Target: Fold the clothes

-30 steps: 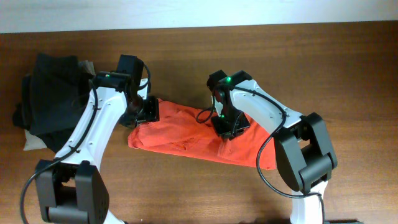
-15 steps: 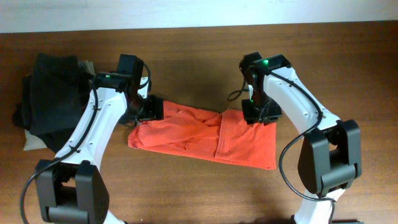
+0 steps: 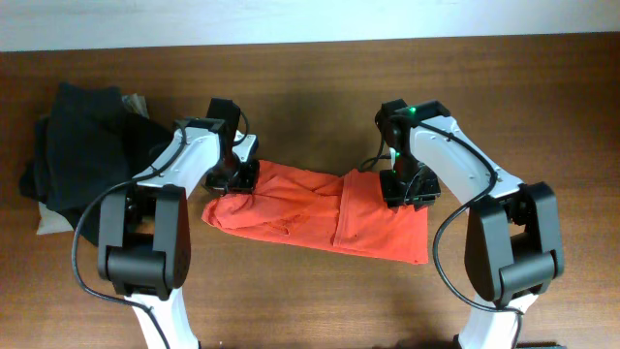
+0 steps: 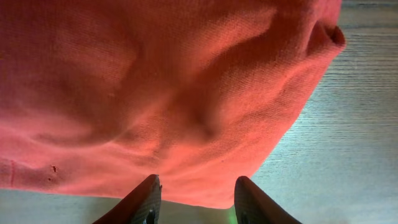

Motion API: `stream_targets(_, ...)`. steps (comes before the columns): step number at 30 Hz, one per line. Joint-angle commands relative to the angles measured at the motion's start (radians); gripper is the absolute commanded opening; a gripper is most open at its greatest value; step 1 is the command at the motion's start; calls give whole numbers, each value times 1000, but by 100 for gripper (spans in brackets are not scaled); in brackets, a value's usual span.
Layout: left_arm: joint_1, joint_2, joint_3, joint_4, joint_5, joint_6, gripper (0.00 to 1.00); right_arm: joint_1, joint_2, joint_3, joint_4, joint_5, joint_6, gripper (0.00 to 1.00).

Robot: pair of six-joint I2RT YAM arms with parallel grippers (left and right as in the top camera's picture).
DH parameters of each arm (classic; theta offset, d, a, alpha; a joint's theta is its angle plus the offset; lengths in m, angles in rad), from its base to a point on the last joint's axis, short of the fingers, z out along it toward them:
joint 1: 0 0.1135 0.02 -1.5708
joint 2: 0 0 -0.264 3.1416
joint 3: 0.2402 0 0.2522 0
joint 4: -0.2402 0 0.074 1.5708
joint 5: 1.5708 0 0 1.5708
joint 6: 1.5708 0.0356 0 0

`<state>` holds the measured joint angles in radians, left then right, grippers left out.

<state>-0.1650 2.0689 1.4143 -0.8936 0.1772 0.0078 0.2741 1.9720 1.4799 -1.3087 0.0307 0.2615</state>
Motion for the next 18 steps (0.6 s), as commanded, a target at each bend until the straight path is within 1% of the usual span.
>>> stream_targets(1,54,40,73,-204,-121,-51,0,-80,-14,57,7,23,0,43)
stream_targets(2,76,26,134,-269,-148,-76,0,-116,-18,85,6,16,-30,43)
stream_targets(4,109,-19,285,-411,-174,-87,0,-193,-18,118,4,4,-94,43)
stream_targets(6,110,-62,411,-516,-240,-90,0,-268,-17,117,-2,3,-145,43)
stream_targets(7,100,-82,454,-561,-237,-100,0,-283,-17,117,-1,4,-154,44)
stream_targets(9,53,-103,472,-607,-163,-109,0,-296,-17,116,1,3,-158,44)
stream_targets(10,0,-103,472,-627,-126,-109,0,-295,-17,115,1,3,-158,43)
stream_targets(12,-134,-102,471,-612,-121,-135,0,-293,-17,115,3,3,-158,43)
stream_targets(13,-234,-100,467,-573,-121,-135,0,-293,-17,115,-1,-3,-178,44)
stream_targets(14,-282,-98,461,-551,-122,-142,0,-293,-17,115,-3,-12,-184,43)
stream_targets(15,-333,-98,447,-523,-129,-172,0,-293,-17,115,-4,-20,-191,43)
stream_targets(17,-449,-98,404,-430,-143,-268,1,-293,-17,115,-8,-31,-203,43)
stream_targets(18,-476,-98,399,-414,-144,-274,1,-293,-17,115,-11,-31,-203,43)
